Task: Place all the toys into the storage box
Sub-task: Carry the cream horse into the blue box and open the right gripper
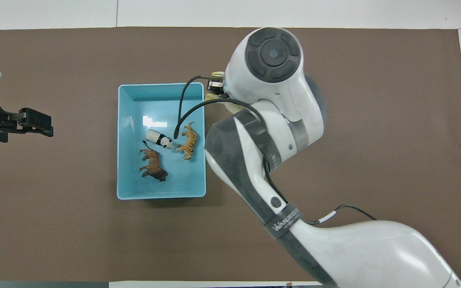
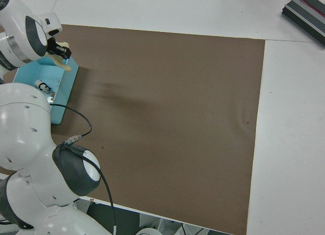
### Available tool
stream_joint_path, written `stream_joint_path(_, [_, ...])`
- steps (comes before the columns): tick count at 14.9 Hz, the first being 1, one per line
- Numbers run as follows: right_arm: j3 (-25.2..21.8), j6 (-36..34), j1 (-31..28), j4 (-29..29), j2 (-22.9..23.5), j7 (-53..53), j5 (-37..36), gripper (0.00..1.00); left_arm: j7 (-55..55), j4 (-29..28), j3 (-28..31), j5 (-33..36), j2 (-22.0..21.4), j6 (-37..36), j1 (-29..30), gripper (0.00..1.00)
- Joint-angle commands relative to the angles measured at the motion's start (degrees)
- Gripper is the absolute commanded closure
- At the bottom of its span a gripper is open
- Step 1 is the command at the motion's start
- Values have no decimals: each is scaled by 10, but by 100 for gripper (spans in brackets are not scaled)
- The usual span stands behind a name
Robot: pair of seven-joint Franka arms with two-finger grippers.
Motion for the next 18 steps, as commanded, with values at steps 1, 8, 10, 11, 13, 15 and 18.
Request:
stream_joint_path(1, [3, 34, 28, 22, 22, 0, 42, 100, 3, -6, 0, -5, -7, -7, 5, 0])
stream_joint_path(8, [2, 152, 93, -58, 43, 37, 35, 29, 3, -6, 0, -5, -7, -7, 5, 0])
stream_joint_path(10, [2, 143, 93, -51, 43, 80, 38, 0, 3, -6, -1, -5, -7, -7, 5, 0])
stream_joint_path(11, [2, 138, 92, -50, 43, 100, 39, 0, 3, -6, 0, -5, -7, -7, 5, 0])
stream_joint_path(13, [1, 121, 87, -32, 43, 133, 38, 0, 3, -6, 0, -5, -7, -7, 4, 0])
stream_joint_path(15, [-16, 95, 81, -27, 18, 146, 33, 0, 3, -6, 0, -5, -7, -8, 4, 0])
stream_joint_path(18, [-77, 30, 34, -36, -51, 113, 21, 0, 3, -6, 0, -5, -7, -7, 4, 0])
